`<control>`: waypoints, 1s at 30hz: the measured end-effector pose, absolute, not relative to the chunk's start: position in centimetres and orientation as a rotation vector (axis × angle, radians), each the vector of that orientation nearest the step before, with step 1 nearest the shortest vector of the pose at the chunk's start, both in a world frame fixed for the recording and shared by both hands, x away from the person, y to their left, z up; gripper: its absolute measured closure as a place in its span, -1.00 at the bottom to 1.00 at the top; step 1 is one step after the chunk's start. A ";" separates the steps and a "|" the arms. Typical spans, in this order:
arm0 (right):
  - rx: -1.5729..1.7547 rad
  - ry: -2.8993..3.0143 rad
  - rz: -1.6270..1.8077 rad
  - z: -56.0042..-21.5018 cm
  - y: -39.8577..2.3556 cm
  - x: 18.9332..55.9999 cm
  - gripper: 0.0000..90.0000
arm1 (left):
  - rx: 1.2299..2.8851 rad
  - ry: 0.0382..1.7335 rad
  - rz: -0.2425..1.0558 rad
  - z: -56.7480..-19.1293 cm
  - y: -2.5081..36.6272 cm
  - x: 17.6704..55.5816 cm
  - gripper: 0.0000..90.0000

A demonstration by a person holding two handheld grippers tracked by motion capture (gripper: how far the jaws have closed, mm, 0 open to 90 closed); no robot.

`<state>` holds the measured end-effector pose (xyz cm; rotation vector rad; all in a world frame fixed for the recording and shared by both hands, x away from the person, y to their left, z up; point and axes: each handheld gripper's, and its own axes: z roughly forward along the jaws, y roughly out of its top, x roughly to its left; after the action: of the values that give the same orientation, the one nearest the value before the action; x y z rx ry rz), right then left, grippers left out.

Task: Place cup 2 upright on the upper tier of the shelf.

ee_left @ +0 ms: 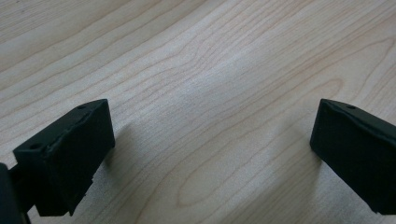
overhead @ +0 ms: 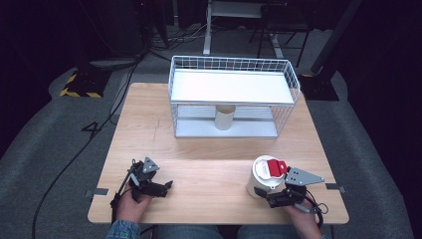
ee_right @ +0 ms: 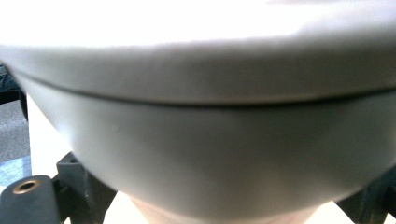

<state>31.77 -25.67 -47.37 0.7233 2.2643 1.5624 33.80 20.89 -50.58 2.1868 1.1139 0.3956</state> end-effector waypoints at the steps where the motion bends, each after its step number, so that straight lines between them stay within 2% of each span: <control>1: 0.723 2.261 1.561 -47.2 -25.8 31.8 -0.77 | 2.187 1.114 0.395 -50.6 20.9 33.8 -0.99; 30: 0.704 2.242 1.496 -40.1 -26.0 33.7 -0.77 | 2.191 1.115 0.392 -50.5 20.9 33.9 -0.99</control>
<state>33.68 -25.96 -40.10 0.7042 2.2417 1.4963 33.95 20.94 -50.54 2.1914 1.1146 0.3919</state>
